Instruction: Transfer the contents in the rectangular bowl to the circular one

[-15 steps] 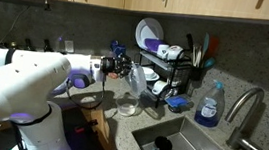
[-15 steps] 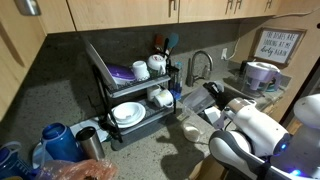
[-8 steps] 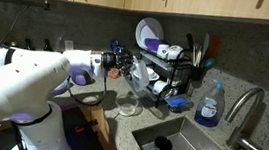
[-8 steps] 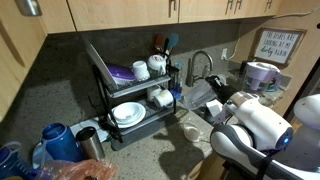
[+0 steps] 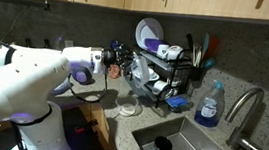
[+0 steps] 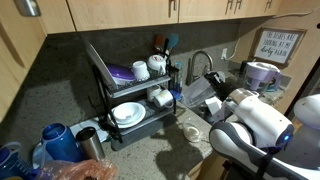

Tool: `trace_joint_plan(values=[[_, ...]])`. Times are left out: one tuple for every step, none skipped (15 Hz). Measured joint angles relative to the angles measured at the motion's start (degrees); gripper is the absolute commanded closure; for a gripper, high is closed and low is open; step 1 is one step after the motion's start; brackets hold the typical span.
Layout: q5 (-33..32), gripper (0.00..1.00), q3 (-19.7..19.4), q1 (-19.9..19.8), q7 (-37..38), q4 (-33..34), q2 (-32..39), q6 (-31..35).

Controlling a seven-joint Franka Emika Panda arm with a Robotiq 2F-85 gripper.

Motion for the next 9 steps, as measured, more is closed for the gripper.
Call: trace_joint_plan(values=[[0.0, 0.99, 0.1, 0.0, 0.0, 0.0, 0.0, 0.0], [0.1, 0.99, 0.5, 0.2, 0.0, 0.1, 0.0, -0.1], [0.4, 0.99, 1.2, 0.3, 0.0, 0.1, 0.0, -0.1], [0.6, 0.99, 2.0, 0.5, 0.0, 0.2, 0.0, -0.3], [0.6, 0.99, 2.5, 0.8, 0.0, 0.2, 0.0, -0.9], [0.6, 0.99, 2.7, 1.1, 0.0, 0.2, 0.0, -1.8], [0.6, 0.99, 2.7, 1.4, 0.0, 0.2, 0.0, -2.7], [0.6, 0.99, 2.6, 1.6, 0.0, 0.2, 0.0, -3.7], [0.6, 0.99, 2.5, 1.7, 0.0, 0.2, 0.0, -4.5]])
